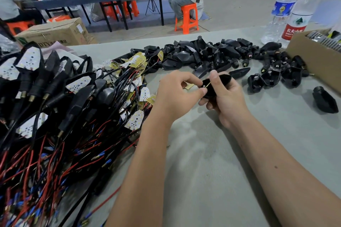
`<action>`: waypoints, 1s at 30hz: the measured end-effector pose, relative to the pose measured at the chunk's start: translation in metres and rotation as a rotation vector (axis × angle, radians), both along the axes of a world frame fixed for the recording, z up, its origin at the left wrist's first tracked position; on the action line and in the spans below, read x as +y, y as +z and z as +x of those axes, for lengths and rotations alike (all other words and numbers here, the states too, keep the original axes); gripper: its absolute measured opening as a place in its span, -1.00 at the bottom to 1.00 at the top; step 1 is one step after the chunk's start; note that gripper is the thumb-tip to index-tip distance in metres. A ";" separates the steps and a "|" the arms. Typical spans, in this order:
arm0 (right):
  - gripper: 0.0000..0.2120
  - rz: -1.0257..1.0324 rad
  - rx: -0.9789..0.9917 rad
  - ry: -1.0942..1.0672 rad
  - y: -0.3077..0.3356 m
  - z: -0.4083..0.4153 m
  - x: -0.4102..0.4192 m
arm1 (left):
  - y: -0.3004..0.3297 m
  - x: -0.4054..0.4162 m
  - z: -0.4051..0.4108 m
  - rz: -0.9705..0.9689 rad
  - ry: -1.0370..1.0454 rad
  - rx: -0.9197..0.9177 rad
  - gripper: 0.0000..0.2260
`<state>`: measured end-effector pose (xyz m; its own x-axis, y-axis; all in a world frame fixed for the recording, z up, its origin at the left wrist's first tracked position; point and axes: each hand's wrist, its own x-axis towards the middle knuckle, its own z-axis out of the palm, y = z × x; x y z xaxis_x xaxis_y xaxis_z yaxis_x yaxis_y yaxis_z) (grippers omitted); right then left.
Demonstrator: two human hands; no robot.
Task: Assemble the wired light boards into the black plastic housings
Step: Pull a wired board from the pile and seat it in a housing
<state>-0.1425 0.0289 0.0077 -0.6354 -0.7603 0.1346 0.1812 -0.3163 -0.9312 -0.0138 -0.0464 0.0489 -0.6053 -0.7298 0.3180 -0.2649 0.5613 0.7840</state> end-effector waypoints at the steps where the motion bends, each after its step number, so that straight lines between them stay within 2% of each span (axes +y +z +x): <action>1: -0.62 0.003 0.024 0.009 -0.001 0.001 0.000 | -0.001 0.000 -0.001 -0.022 0.006 -0.019 -0.90; 4: -0.60 -0.003 0.089 0.043 -0.003 0.004 -0.002 | -0.003 0.000 -0.004 -0.080 0.050 -0.025 -0.97; 6: -0.58 0.000 0.090 0.063 -0.003 0.005 -0.003 | -0.005 -0.002 -0.006 -0.103 0.075 -0.010 -0.95; 11: -0.44 0.018 0.073 0.179 -0.004 0.006 -0.001 | -0.006 -0.006 -0.002 0.033 0.052 0.042 -0.79; 16: -0.65 0.006 0.115 0.199 -0.003 0.009 0.000 | -0.010 -0.004 -0.001 0.026 0.062 0.151 -0.89; 19: -0.63 0.035 0.078 0.112 -0.006 0.005 -0.004 | -0.009 -0.006 -0.001 -0.034 0.117 0.167 -0.83; 21: -0.64 0.061 0.028 0.027 -0.007 -0.001 -0.006 | -0.005 -0.011 0.005 0.037 0.083 0.079 -0.86; 26: -0.65 0.063 -0.086 -0.066 -0.008 -0.012 -0.004 | 0.004 -0.020 0.031 0.117 -0.044 -0.386 -0.85; 29: -0.64 0.053 -0.085 -0.079 -0.009 -0.015 -0.004 | 0.012 -0.022 0.043 0.186 -0.129 -0.479 -0.97; 30: -0.63 0.053 -0.082 -0.083 -0.009 -0.015 -0.005 | 0.013 -0.022 0.045 0.201 -0.139 -0.488 -0.95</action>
